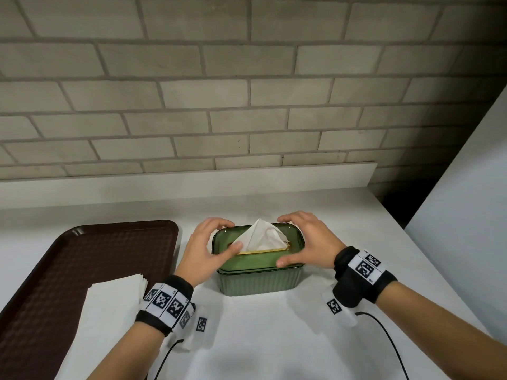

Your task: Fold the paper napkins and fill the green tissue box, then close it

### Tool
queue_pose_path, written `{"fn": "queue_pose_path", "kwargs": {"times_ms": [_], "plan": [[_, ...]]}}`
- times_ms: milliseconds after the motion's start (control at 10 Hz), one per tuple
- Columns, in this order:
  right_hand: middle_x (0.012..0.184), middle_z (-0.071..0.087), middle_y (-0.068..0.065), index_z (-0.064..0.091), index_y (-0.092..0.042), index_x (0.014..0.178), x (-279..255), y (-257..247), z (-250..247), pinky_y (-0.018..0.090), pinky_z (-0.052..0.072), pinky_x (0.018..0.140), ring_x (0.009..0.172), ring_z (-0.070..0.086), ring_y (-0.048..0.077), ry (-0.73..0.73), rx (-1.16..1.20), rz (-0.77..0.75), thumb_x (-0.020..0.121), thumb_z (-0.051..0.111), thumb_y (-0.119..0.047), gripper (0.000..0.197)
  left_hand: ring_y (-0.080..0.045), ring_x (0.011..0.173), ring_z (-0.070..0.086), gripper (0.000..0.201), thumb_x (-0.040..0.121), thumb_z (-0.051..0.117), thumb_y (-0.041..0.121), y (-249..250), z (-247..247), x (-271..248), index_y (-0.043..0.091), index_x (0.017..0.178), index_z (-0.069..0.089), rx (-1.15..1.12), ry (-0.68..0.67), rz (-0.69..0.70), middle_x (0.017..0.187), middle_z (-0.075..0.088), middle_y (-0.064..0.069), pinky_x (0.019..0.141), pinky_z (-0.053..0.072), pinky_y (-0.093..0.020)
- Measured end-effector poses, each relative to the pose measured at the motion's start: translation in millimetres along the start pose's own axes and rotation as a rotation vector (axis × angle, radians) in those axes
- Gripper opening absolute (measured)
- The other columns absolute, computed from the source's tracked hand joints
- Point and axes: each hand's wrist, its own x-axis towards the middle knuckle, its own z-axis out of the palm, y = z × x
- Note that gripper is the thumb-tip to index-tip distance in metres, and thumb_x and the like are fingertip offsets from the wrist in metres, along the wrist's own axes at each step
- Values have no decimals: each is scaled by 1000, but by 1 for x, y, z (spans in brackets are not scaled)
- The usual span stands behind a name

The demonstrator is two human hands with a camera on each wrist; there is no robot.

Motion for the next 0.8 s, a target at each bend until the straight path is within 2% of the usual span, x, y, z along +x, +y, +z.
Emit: {"fn": "queue_pose_path", "kwargs": {"times_ms": [100, 200, 300, 400, 600, 700, 800], "plan": [[152, 25, -8, 22, -27, 151, -15, 13, 11, 37, 29, 117, 140, 27, 11, -57, 93, 26, 50, 63, -88, 124, 6, 136, 29, 100, 59, 72, 73, -11, 3, -11, 30, 142, 39, 1, -196, -22, 147, 32, 16, 110, 24, -14], [160, 0, -15, 5, -24, 155, -23, 10, 27, 32, 20, 121, 147, 11, 5, -86, 138, 20, 68, 54, -83, 116, 12, 137, 20, 122, 56, 73, 75, -15, 12, -14, 22, 152, 19, -10, -253, -90, 152, 15, 20, 109, 20, -8], [161, -10, -15, 0, -23, 155, -26, 6, 37, 30, 14, 122, 147, 0, 1, -28, 122, 31, 82, 48, -72, 100, 6, 136, 25, 122, 58, 75, 71, -16, 17, -14, 24, 152, 16, -22, -235, -134, 150, 15, 23, 111, 26, -16], [162, -10, -15, 0, -23, 155, -25, 6, 39, 29, 13, 122, 147, -1, 0, -15, 122, 38, 84, 50, -69, 99, 5, 137, 25, 121, 58, 78, 68, -17, 17, -14, 26, 152, 15, -43, -238, -143, 149, 14, 25, 113, 28, -20], [161, -11, -16, 0, -24, 155, -26, 2, 36, 30, 15, 122, 147, 3, 2, -30, 125, 64, 79, 46, -76, 103, 4, 138, 22, 126, 56, 74, 74, -12, 13, -12, 22, 154, 12, -3, -275, -150, 150, 10, 26, 113, 24, -19], [161, -11, -15, 0, -24, 155, -26, -1, 34, 29, 14, 122, 147, 2, 2, -51, 104, 66, 69, 34, -90, 114, 0, 141, 18, 127, 54, 70, 79, -6, 10, -16, 25, 154, 12, 10, -260, -162, 155, 10, 20, 118, 23, -26], [162, -7, -9, 2, -20, 156, -26, -4, 21, 23, 8, 119, 149, 2, 5, -51, 49, 45, 66, 28, -94, 119, -5, 144, 15, 120, 57, 66, 80, 3, -1, -17, 30, 153, 14, 2, -209, -172, 158, 14, 11, 119, 18, -29]]}}
